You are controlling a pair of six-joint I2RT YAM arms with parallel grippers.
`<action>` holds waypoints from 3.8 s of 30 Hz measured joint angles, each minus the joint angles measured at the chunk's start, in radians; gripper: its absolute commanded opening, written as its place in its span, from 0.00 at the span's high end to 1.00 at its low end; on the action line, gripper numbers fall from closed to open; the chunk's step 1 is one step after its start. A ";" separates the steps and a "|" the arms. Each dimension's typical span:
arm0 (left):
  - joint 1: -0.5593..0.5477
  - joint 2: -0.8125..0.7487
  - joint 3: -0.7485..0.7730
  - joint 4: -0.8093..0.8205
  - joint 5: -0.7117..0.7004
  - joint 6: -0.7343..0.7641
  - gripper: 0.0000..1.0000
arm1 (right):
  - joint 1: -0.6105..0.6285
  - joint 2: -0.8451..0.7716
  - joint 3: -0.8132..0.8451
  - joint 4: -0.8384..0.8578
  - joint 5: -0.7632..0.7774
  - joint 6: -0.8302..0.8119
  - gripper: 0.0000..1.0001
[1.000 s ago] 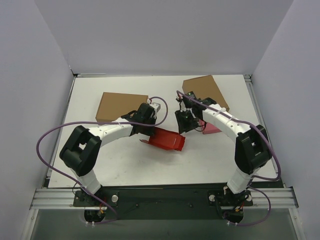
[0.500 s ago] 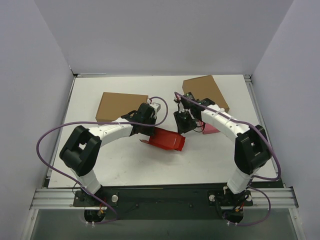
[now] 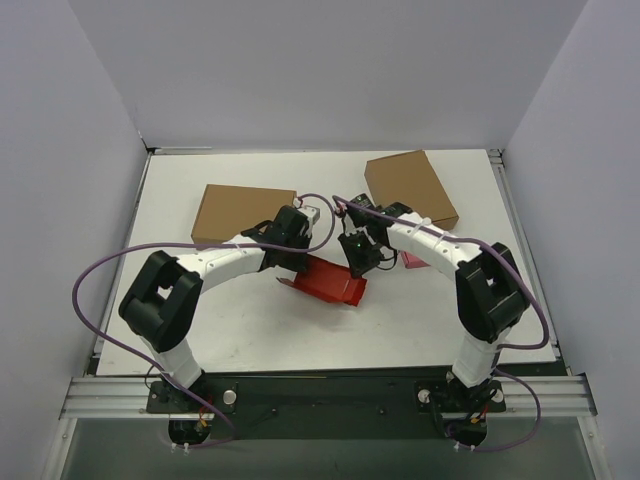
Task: Fold the paper box
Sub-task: Fold the paper box at the center of the board.
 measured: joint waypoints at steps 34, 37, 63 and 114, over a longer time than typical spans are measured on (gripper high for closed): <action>0.005 0.035 -0.002 0.001 -0.021 -0.104 1.00 | 0.013 0.203 0.191 -0.064 0.036 0.247 0.52; 0.021 0.035 -0.002 0.012 0.003 -0.101 1.00 | 0.003 0.179 0.181 -0.050 0.013 0.248 0.48; 0.101 0.014 0.090 0.196 -0.044 -0.205 1.00 | -0.047 -0.146 0.163 -0.084 -0.206 0.494 0.53; 0.084 -0.084 -0.047 0.344 0.059 -0.178 1.00 | -0.271 -0.197 -0.114 0.271 -0.257 0.513 0.61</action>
